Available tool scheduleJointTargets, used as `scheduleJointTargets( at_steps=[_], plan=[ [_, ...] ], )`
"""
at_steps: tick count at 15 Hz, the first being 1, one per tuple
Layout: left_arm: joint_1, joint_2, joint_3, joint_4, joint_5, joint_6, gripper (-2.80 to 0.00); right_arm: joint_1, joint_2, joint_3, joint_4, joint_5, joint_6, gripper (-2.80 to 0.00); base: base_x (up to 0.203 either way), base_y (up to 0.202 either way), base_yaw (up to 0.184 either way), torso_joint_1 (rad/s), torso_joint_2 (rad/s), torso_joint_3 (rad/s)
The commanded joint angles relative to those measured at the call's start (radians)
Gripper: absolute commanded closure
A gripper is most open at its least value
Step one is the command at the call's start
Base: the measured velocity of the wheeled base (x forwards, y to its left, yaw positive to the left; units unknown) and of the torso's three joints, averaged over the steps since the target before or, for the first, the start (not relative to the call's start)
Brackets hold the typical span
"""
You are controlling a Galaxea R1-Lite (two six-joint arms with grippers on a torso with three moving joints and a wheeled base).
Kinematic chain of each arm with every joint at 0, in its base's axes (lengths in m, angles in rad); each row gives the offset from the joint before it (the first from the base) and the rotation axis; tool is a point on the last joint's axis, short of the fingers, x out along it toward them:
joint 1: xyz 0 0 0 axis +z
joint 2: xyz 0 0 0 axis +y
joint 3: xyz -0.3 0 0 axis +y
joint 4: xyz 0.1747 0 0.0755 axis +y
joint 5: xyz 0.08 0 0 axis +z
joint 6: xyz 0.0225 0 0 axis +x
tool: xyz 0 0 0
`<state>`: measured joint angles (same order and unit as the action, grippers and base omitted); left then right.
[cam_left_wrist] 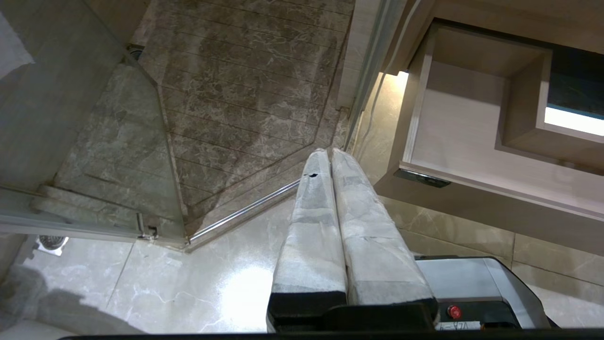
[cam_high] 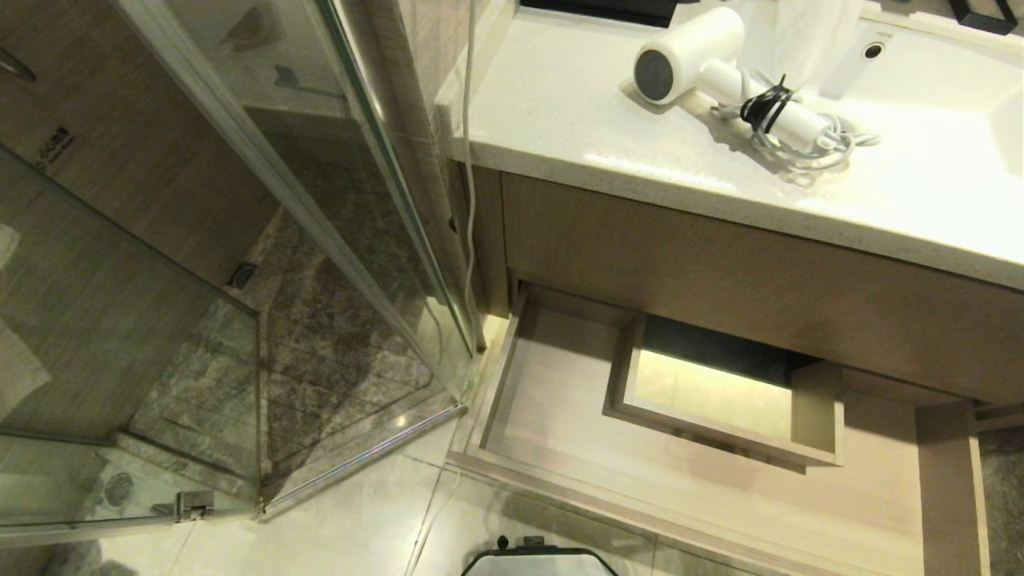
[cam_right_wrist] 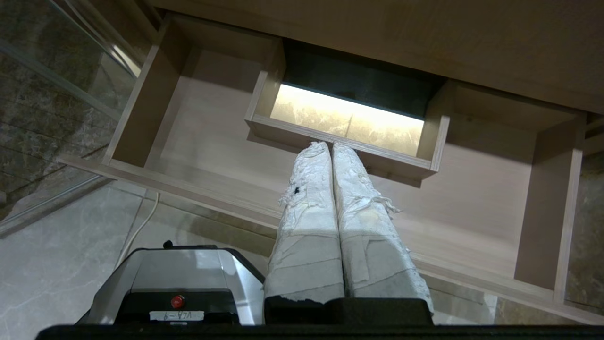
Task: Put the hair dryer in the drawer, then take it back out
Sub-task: Pick up the hairdryer
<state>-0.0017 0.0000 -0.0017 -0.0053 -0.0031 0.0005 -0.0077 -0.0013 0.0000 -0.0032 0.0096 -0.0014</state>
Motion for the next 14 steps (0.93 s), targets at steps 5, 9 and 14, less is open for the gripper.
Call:
scheduleJointTargets(
  at_steps=[5, 9, 14],
  plan=[
    [0.0, 0.001, 0.0, -0.001, 0.0, 0.001, 0.0, 0.0, 0.0, 0.0, -0.002, 0.001, -0.014, 0.0, 0.0, 0.0, 0.0, 0.0, 0.0, 0.0],
    [0.0, 0.001, 0.0, -0.001, 0.0, 0.0, 0.0, 0.0, 0.0, 0.0, -0.006, 0.001, -0.03, 0.0, 0.0, 0.0, 0.0, 0.186, -0.01, 0.181],
    [0.0, 0.001, 0.0, -0.001, 0.0, -0.001, 0.0, 0.0, 0.0, 0.0, -0.006, 0.001, -0.029, 0.0, 0.0, 0.0, 0.0, 0.286, -0.05, 0.236]
  ],
)
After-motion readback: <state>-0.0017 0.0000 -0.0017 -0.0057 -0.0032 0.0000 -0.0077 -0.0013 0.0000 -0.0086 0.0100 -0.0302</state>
